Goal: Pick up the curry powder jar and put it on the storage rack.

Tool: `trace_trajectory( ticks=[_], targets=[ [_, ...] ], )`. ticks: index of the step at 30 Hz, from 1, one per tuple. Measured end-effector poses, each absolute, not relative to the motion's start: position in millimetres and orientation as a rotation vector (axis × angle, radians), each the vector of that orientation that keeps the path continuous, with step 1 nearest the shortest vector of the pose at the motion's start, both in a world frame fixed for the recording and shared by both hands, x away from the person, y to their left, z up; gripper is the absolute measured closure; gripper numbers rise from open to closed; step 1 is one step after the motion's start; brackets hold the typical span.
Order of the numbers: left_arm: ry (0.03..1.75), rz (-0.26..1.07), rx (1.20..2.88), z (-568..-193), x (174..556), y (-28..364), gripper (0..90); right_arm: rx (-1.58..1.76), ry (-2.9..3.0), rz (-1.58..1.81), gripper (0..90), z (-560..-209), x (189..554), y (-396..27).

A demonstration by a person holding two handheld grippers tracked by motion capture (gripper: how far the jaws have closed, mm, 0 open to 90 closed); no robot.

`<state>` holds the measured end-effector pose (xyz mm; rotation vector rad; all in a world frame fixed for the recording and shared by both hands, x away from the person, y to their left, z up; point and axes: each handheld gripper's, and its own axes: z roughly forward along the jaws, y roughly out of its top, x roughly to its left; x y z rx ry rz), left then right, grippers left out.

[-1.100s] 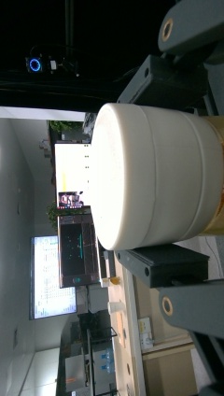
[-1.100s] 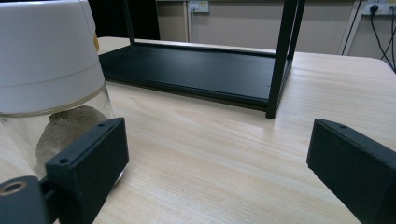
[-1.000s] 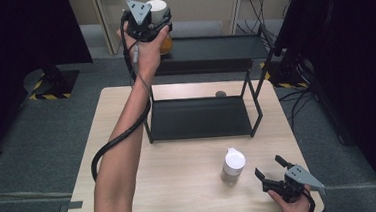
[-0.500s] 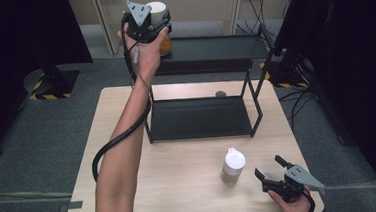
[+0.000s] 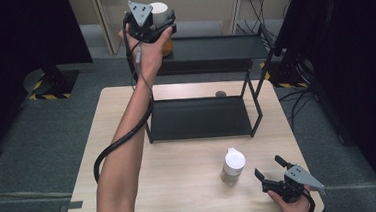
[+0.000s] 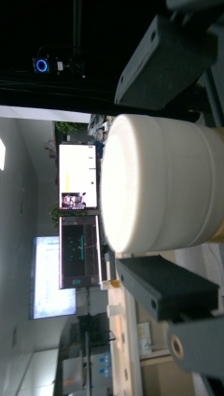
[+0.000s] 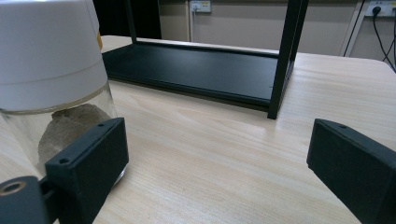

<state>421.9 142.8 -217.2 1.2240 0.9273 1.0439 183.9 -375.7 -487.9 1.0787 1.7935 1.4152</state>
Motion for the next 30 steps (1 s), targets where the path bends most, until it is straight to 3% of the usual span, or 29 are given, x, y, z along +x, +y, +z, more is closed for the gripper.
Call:
trace_trajectory(
  ticks=[30],
  targets=[
    [0.883, 0.99, 1.207, -232.9, 364.5, 152.5, 12.0, 1.068, 1.8, 1.409, 5.6, -487.6, 183.7, -374.8]
  ],
)
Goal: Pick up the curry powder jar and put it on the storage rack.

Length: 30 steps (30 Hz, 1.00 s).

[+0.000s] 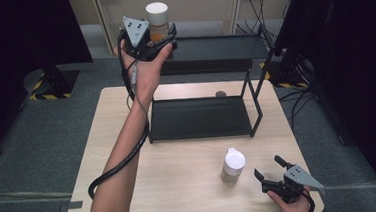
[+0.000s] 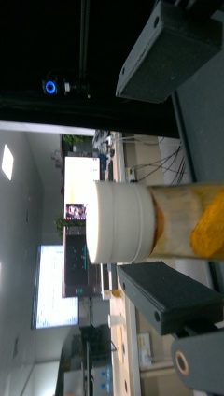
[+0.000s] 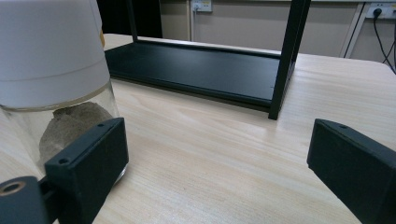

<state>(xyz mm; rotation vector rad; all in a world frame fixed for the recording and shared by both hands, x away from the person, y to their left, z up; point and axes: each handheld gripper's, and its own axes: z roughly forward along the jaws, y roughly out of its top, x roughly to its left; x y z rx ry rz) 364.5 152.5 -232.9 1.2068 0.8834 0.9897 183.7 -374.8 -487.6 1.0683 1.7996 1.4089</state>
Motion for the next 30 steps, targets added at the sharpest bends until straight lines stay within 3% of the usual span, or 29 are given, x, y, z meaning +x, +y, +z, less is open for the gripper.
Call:
trace_trajectory(
  ticks=[18, 30],
  targets=[
    [0.872, 0.903, 1.208, -265.7, 339.9, 161.2, 12.0, 1.069, 1.799, 1.405, 5.6, -487.3, 183.3, -374.2],
    [0.866, 0.923, 1.24, -279.4, 327.7, 158.2, 12.0, 1.066, 1.801, 1.403, 5.6, -487.3, 183.4, -374.1]
  ],
)
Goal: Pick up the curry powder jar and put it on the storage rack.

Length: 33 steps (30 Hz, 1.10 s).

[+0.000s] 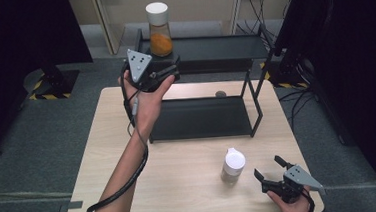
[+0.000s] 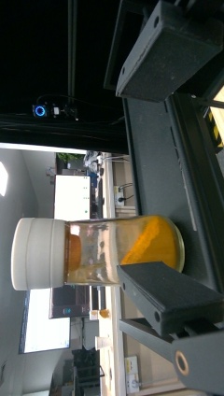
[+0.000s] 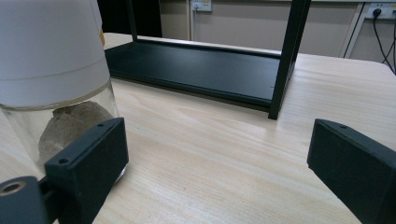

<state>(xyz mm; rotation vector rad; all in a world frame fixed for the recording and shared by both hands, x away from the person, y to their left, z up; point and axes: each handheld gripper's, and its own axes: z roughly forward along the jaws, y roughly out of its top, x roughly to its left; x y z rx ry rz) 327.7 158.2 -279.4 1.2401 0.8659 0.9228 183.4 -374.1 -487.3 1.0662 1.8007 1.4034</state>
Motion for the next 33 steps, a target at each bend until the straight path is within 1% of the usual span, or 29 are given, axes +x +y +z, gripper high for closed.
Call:
trace_trajectory(
  ticks=[7, 14, 33],
  targets=[
    [0.858, 0.929, 1.248, -287.8, 320.2, 158.9, 11.9, 1.064, 1.8, 1.403, 5.6, -487.4, 183.2, -374.1],
    [0.843, 0.916, 1.239, -303.2, 312.6, 162.0, 11.9, 1.064, 1.802, 1.402, 5.6, -487.2, 183.3, -373.9],
    [0.85, 0.894, 1.284, -341.7, 293.7, 167.3, 11.9, 1.065, 1.799, 1.401, 5.6, -487.4, 183.0, -373.4]
  ],
)
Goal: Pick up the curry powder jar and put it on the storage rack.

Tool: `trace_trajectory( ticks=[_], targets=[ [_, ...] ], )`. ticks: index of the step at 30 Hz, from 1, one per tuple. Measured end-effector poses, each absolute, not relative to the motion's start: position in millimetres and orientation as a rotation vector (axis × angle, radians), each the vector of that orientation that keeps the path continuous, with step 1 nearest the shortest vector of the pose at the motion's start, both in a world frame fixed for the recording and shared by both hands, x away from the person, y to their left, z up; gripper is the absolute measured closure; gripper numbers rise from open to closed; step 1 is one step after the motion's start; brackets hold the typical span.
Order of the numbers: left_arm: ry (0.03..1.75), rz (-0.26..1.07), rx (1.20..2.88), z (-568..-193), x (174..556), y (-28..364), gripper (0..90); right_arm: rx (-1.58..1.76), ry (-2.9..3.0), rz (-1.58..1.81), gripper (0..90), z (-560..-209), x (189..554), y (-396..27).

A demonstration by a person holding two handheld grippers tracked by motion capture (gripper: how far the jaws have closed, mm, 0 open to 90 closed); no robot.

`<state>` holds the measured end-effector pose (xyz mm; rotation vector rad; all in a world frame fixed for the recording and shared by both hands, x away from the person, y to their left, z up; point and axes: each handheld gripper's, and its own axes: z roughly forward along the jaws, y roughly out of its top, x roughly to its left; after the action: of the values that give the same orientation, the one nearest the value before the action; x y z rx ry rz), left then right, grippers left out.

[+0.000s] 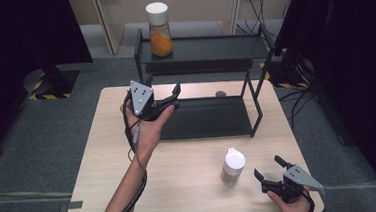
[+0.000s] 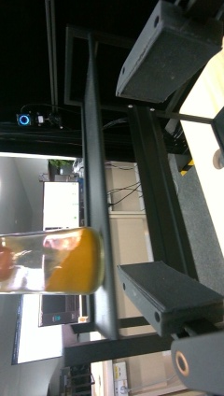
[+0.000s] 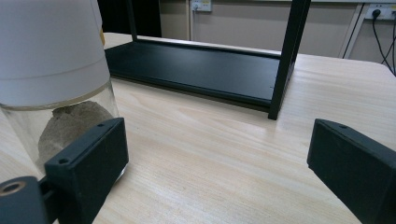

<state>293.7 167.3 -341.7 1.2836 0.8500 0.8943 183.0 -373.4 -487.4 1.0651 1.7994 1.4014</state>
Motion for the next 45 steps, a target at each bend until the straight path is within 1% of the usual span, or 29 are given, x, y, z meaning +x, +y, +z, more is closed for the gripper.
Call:
trace_trajectory(
  ticks=[18, 45],
  targets=[
    [0.864, 0.903, 1.309, -371.9, 277.7, 170.7, 12.0, 1.063, 1.798, 1.401, 5.6, -487.7, 182.8, -373.4],
    [0.9, 0.866, 1.359, -414.6, 254.6, 178.0, 11.9, 1.059, 1.797, 1.401, 5.6, -488.0, 182.4, -373.3]
  ],
)
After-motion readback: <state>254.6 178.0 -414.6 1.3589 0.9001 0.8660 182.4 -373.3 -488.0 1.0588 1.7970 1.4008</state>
